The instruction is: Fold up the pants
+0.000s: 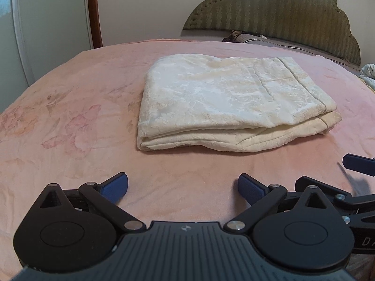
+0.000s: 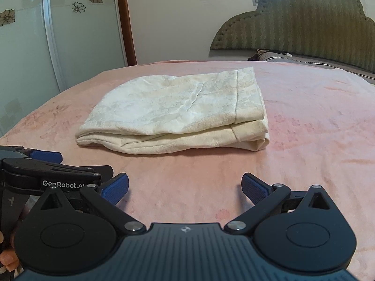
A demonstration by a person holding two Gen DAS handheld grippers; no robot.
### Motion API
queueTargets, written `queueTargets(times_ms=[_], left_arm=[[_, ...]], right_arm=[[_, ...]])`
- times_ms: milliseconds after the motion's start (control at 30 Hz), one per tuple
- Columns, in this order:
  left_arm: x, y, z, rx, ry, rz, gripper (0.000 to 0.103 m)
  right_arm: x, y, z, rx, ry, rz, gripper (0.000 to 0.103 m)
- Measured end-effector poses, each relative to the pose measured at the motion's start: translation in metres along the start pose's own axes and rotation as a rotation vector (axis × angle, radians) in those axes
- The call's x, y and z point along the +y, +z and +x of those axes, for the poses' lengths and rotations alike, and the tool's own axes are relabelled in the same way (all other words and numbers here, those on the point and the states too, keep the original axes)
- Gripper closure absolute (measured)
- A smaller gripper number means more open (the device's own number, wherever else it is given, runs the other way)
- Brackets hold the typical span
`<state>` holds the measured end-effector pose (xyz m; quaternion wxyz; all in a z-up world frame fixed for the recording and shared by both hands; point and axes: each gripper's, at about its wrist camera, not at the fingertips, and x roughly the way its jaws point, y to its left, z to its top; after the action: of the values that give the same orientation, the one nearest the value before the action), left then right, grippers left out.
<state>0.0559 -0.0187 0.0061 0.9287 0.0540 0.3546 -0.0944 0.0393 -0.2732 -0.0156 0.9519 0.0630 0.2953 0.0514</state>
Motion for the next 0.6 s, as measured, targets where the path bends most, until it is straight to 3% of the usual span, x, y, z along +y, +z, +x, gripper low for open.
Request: queueTargets(times_ms=[600], left_arm=[[0.0032, -0.0101, -0.0057, -0.017, -0.003, -0.009, 0.0]], right_arm=[[0.0004, -0.0052, 0.0056, 0.06, -0.029, -0.004, 0.0]])
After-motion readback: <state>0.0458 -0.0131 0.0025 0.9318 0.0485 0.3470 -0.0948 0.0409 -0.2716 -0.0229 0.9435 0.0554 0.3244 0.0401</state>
